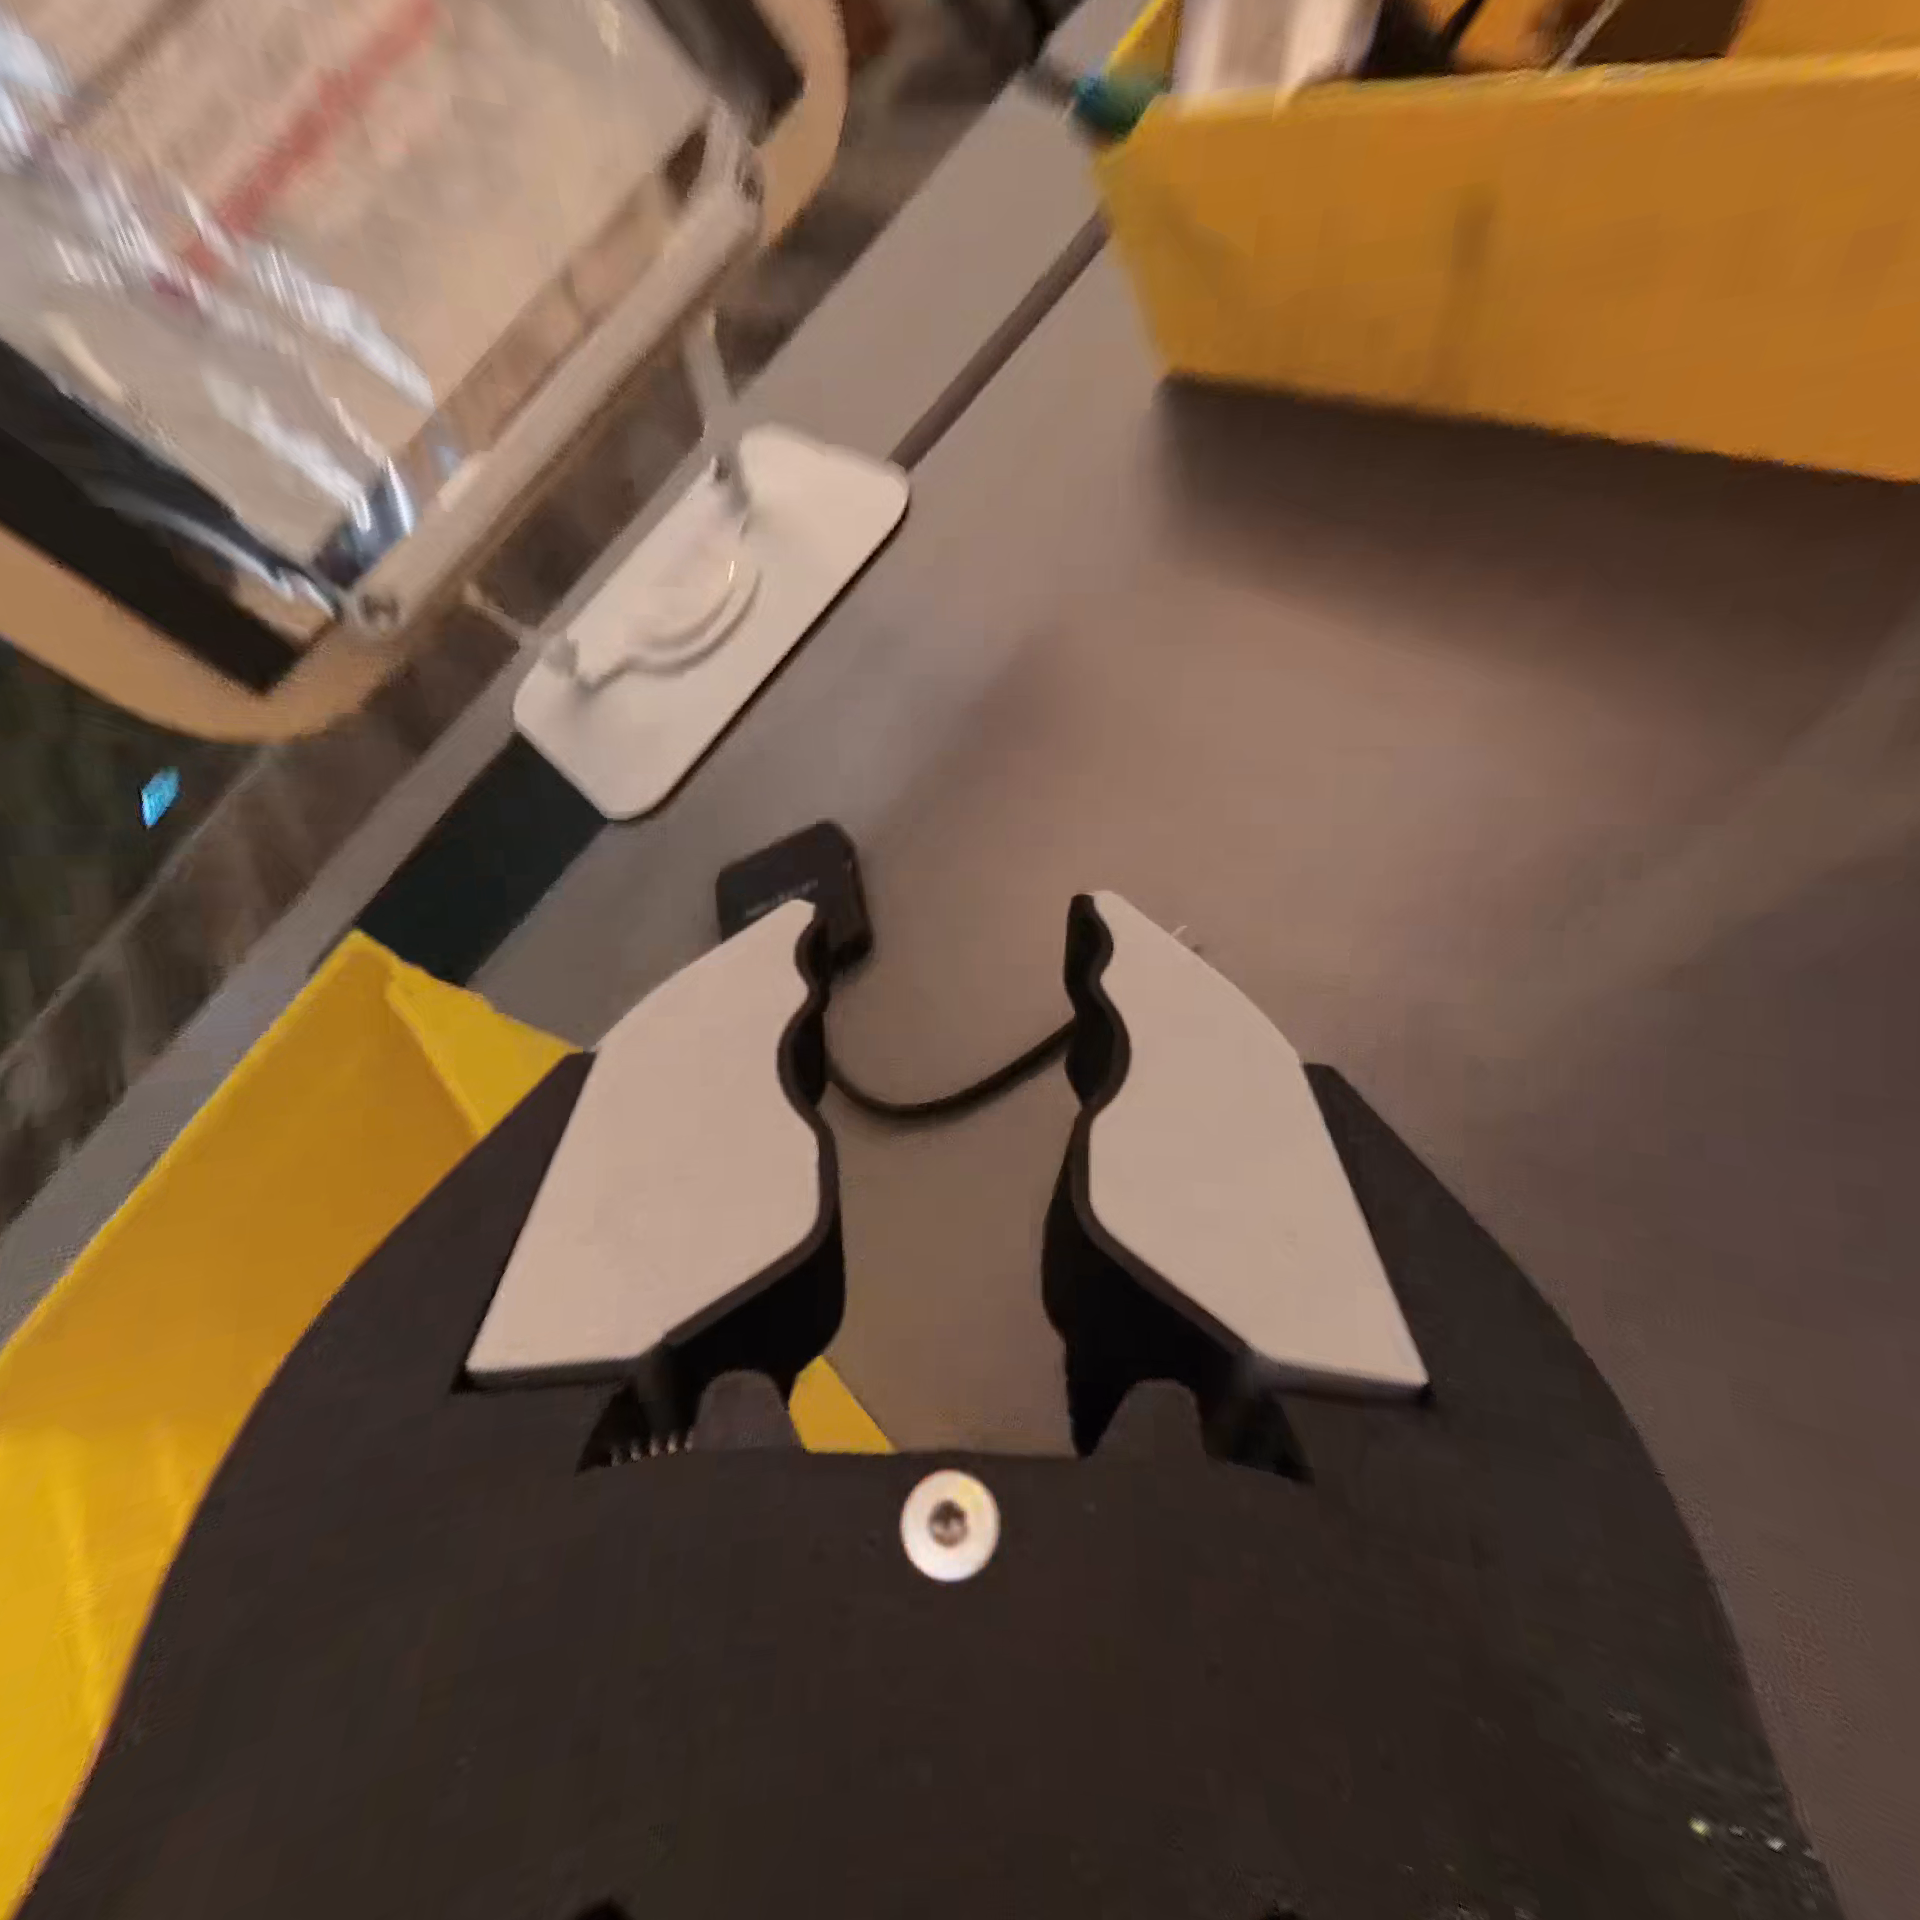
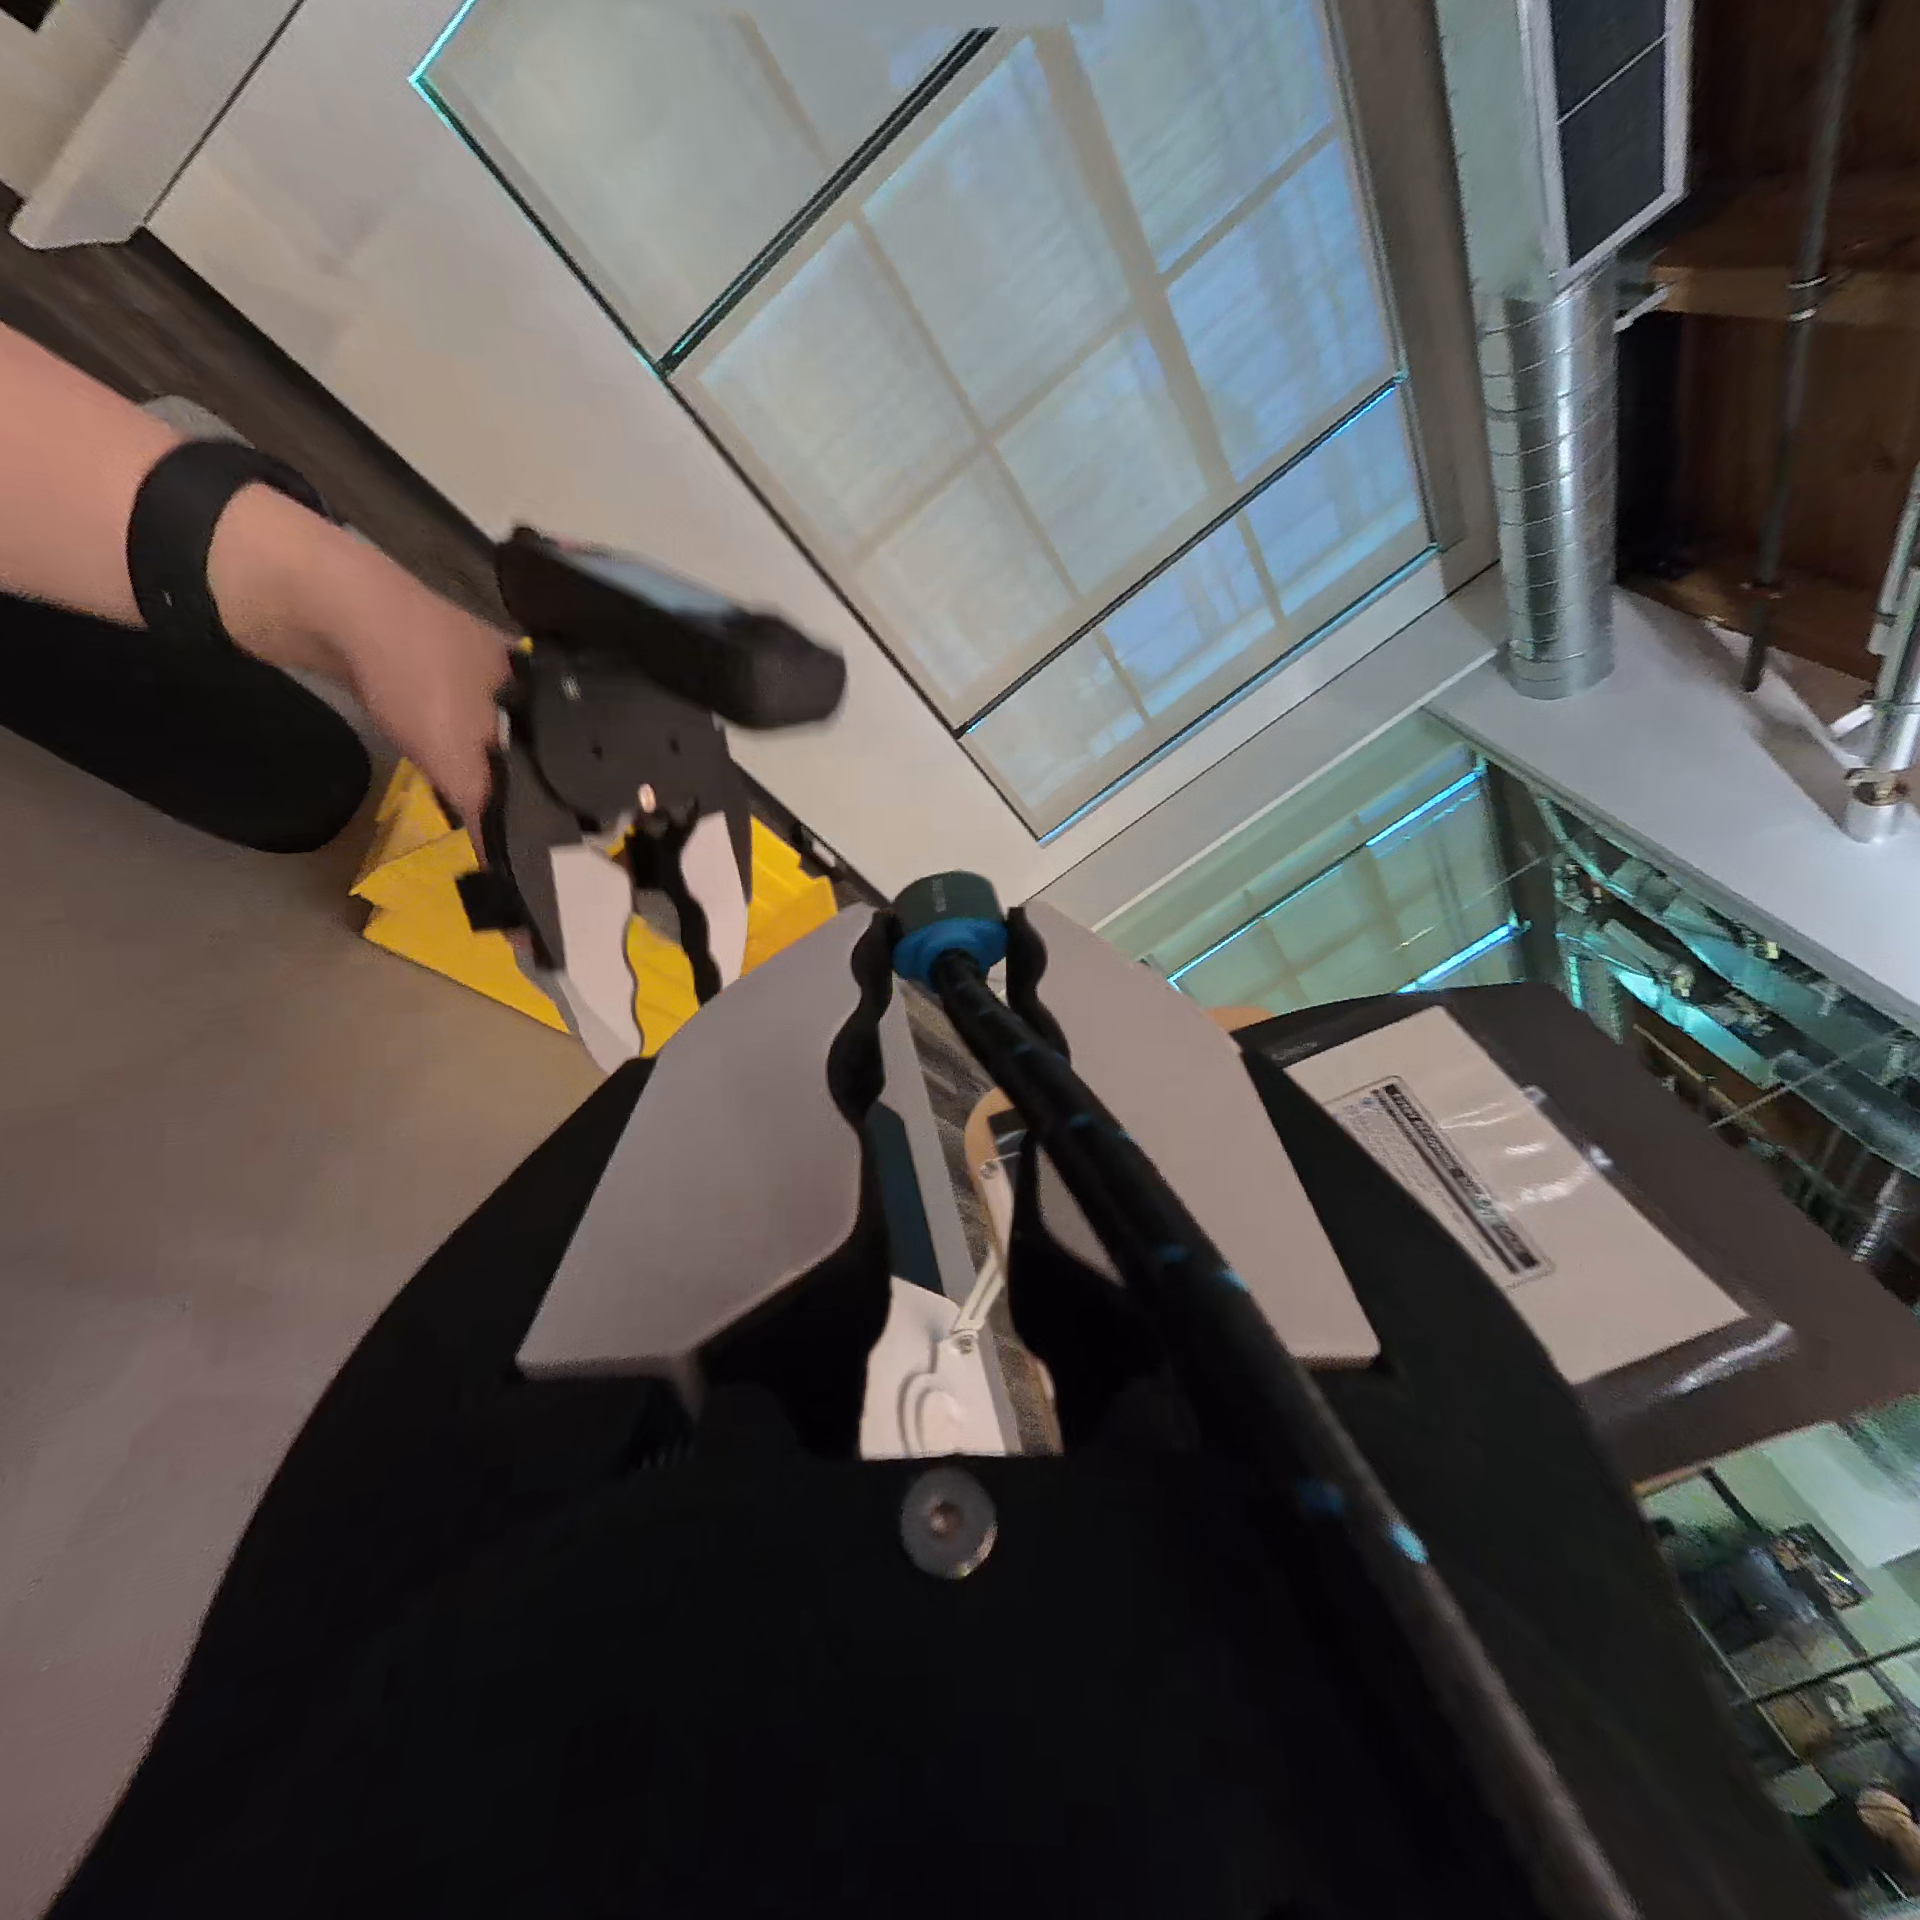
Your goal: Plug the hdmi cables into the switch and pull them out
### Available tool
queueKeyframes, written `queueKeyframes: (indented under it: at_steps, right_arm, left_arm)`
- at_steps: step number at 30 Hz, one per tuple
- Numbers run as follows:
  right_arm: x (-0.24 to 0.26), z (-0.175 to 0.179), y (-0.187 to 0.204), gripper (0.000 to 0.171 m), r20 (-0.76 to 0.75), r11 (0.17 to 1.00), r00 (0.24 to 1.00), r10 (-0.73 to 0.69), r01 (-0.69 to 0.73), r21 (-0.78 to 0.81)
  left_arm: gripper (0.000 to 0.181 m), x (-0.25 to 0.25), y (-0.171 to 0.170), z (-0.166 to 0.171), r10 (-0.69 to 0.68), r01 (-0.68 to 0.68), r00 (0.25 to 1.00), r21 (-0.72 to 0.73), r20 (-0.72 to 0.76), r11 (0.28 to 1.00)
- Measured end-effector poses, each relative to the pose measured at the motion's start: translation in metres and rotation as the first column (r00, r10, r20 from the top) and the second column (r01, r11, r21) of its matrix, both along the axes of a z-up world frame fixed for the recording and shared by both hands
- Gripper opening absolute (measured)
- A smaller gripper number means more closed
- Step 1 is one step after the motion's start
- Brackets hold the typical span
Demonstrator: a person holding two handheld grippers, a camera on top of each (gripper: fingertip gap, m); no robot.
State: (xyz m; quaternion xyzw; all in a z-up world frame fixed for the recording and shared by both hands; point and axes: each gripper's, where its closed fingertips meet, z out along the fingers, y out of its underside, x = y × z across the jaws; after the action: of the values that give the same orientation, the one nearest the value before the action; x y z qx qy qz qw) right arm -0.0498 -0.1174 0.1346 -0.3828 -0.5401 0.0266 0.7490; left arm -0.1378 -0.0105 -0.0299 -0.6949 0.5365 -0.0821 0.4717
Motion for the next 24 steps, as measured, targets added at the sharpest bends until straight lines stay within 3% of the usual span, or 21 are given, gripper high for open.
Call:
queueKeyframes:
  at_steps: [4, 7, 11, 19, 24]
  right_arm:
    - [0.017, 0.021, -0.014, 0.022, -0.048, 0.999, 0.999, -0.006, 0.008, 0.041]
    - [0.027, 0.032, -0.023, 0.022, -0.081, 0.998, 0.997, 0.006, -0.001, 0.058]
    - [0.035, 0.04, -0.03, 0.022, -0.119, 0.998, 0.992, 0.03, -0.023, 0.063]
    - [0.036, 0.042, -0.035, 0.022, -0.12, 0.997, 0.991, 0.051, -0.044, 0.065]
    - [0.038, 0.04, -0.031, 0.022, -0.12, 0.998, 0.992, 0.045, -0.039, 0.051]
  left_arm:
    - [0.048, 0.015, 0.045, -0.033, 0.215, -0.223, 0.975, -0.174, -0.059, 0.959]
    - [0.057, 0.03, 0.063, -0.062, 0.28, -0.272, 0.96, -0.327, -0.023, 0.905]
    - [0.076, 0.018, 0.099, -0.093, 0.408, -0.396, 0.912, -0.338, -0.038, 0.854]
    - [0.088, 0.004, 0.128, -0.121, 0.488, -0.468, 0.872, -0.358, -0.037, 0.808]
    - [0.089, 0.008, 0.136, -0.131, 0.474, -0.423, 0.88, -0.412, 0.025, 0.807]
